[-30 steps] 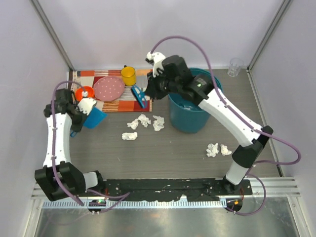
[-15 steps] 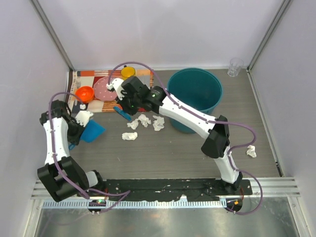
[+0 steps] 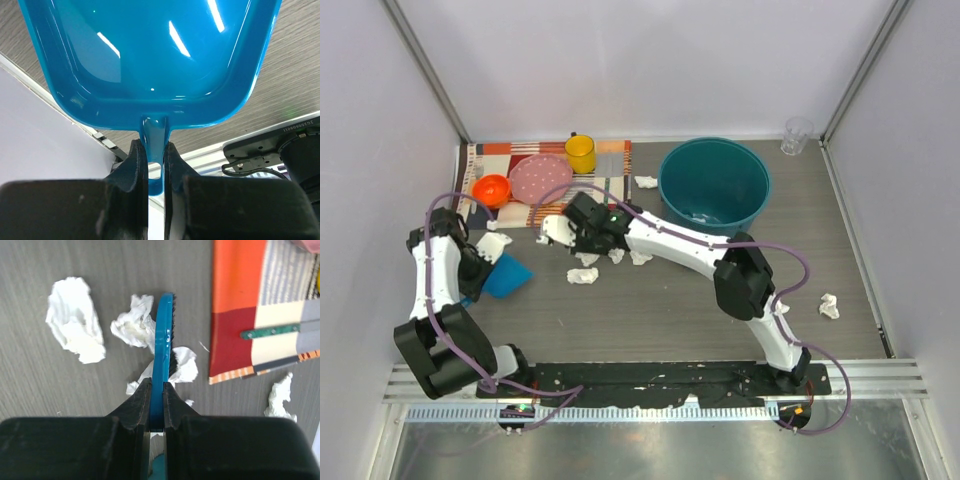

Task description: Sweep away the paper scraps from the table

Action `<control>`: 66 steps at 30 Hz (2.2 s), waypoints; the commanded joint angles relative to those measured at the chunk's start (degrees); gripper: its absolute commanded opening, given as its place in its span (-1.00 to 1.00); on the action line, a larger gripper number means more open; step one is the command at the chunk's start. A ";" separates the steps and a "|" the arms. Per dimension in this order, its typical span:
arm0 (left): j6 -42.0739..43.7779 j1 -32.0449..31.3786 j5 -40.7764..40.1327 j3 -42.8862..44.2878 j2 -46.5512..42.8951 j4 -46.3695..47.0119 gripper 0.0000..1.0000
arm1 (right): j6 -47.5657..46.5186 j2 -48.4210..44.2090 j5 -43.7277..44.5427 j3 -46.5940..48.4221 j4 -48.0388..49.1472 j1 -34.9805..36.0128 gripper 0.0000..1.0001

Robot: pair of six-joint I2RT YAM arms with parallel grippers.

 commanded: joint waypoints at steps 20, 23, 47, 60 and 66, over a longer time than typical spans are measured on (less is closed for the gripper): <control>1.40 0.12 2.04 -0.10 -0.16 0.96 -1.00 | 20.67 -8.19 3.32 9.11 2.41 6.21 -0.98; 1.84 0.12 1.78 -0.53 -0.25 1.57 -1.00 | 34.03 -6.52 -3.62 10.02 3.99 6.21 -0.99; 5.88 -14.64 -1.20 -8.27 0.45 3.76 -1.00 | 53.13 -16.96 -8.74 -8.88 5.84 3.66 -0.99; 0.26 -23.87 -1.65 -7.92 3.35 6.23 -1.00 | 50.76 -21.47 15.32 -11.00 -5.21 -0.82 -0.99; -0.71 -27.12 1.06 -7.22 5.20 5.53 -1.00 | 50.49 -17.33 21.52 -10.37 -10.60 -1.09 -0.99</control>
